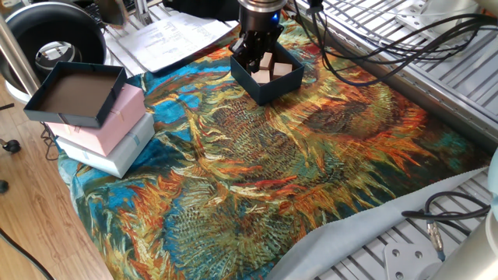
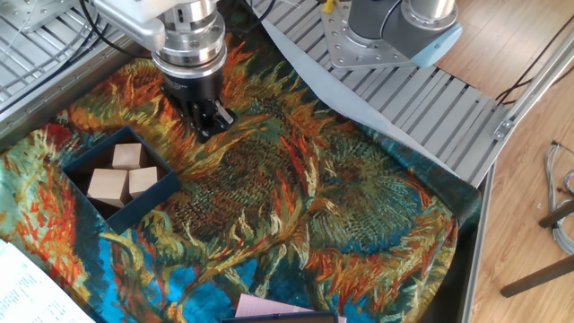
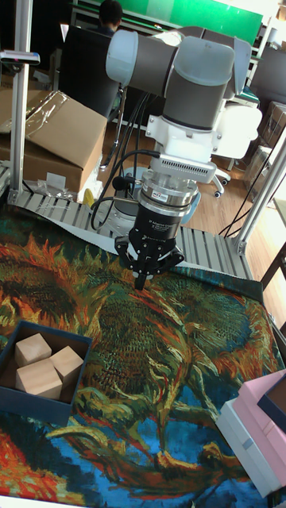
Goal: Take everything out of the gift box
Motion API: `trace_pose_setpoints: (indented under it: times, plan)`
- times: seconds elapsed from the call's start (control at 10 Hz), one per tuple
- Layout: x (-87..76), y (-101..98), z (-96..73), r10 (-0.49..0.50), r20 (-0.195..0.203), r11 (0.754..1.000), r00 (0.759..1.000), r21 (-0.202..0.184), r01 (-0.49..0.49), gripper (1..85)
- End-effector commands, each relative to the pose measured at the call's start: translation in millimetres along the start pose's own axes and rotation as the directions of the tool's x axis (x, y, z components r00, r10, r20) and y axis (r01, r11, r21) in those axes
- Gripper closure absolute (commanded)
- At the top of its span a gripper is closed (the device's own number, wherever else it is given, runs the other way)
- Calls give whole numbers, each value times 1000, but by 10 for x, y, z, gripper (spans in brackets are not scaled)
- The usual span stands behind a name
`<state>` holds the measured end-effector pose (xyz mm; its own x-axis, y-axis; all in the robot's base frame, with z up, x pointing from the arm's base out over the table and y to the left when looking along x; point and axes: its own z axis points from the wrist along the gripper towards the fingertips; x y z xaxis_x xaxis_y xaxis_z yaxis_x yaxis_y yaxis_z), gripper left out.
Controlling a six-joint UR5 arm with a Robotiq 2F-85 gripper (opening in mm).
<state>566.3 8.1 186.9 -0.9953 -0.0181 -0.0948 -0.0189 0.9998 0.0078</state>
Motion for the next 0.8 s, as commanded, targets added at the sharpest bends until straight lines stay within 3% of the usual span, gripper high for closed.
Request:
trace_pose_setpoints:
  times: [0.0,0.7]
  plan:
    - [-19,26,-2,5,9,1000,1000,-13,-5,807]
    - [-17,15,-2,-12,9,1000,1000,-8,13,813]
